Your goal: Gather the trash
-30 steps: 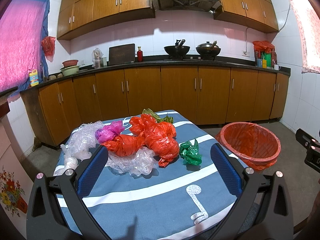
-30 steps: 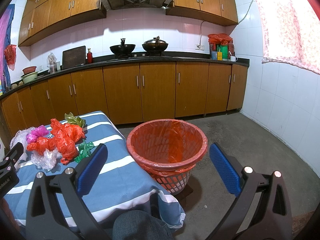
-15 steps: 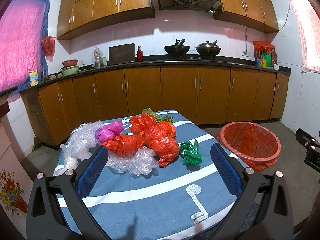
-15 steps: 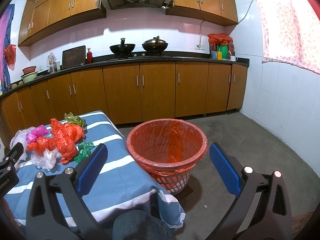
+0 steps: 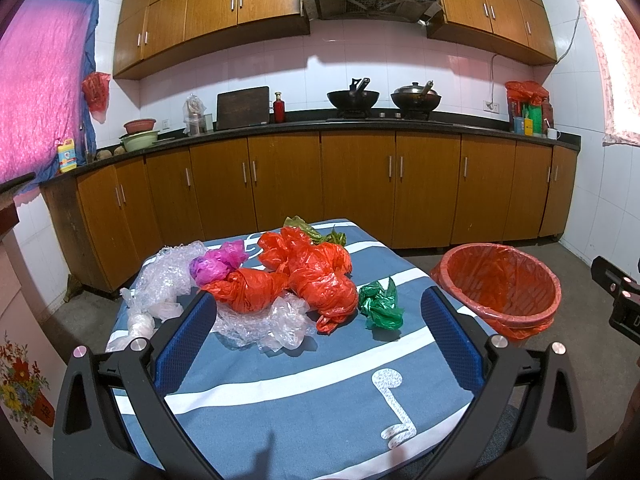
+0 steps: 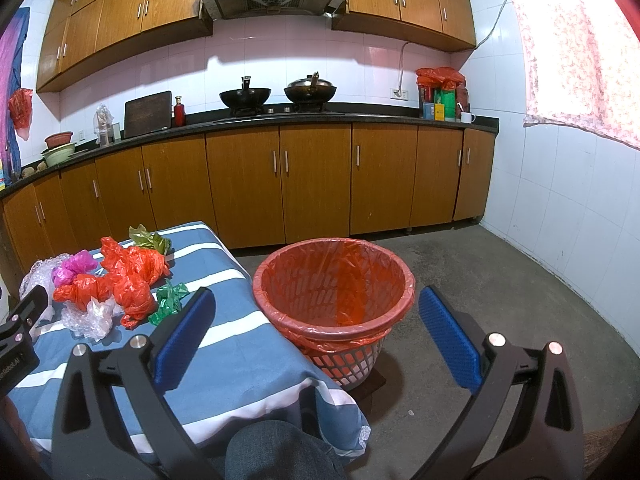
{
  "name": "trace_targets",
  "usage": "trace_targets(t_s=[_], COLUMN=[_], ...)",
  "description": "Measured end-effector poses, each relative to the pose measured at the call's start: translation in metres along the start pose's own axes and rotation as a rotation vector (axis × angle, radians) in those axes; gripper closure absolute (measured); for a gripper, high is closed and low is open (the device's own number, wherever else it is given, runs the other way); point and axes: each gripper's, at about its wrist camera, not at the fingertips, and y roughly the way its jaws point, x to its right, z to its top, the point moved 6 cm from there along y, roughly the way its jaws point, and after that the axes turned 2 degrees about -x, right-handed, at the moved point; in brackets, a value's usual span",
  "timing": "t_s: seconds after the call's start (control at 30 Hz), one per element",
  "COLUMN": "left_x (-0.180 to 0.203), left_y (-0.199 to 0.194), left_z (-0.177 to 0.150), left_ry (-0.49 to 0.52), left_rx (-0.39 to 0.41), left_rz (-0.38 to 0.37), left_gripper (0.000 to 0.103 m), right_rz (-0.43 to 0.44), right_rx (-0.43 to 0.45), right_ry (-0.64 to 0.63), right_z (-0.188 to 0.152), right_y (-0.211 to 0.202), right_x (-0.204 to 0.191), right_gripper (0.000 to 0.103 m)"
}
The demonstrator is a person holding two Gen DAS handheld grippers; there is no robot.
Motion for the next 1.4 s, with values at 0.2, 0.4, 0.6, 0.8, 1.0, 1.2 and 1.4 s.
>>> trace_targets(t_s=[0.2,0.4,0.6,0.8,1.0,1.2,1.4], left_x=[0.001,0.0,0.0,-0.001,0.001,-0.005,-0.02], left_y=[-0.002,-0.001,0.0,0.001,0.003,0.007,0.015], left_z=[-0.001,0.0,0.0,0.0,0.001,-0.006,-0.015], left_ry=[0.0,0.0,0.0,-0.003,-0.008,-0.013,-0.038], left_rx=[0.0,-0.001,-0.002,-0.004,-0.011,-0.032,-0.071], left_rz=[-0.002,-0.001,-0.001,0.003,0.01,0.008,0.005], left_gripper=[0.002,0.002,0.002,0.002,0.002,0.002,0.002], right_rz=[0.0,0.0,-0.001,0.001,0.002,0.016,0.068], right_rx=[0.0,0.0,0.0,-0.008,-0.013,-0.025,-0.051], right_ry=[-0.001,-0.001,-0.002,0.003,0.006,0.006,-0.016], right_z=[0.0,0.0,0.0,-0.001,0.001,-0.005,-0.008], right_y=[0.0,0.0,0.001,0.002,0.002,0.01,0.024], right_x=[0.0,-0.001,-0.002,-0.002,0.001,-0.005,-0.024], right_gripper=[0.004,0.004,0.004,0.004,0.004,0.004,0.004])
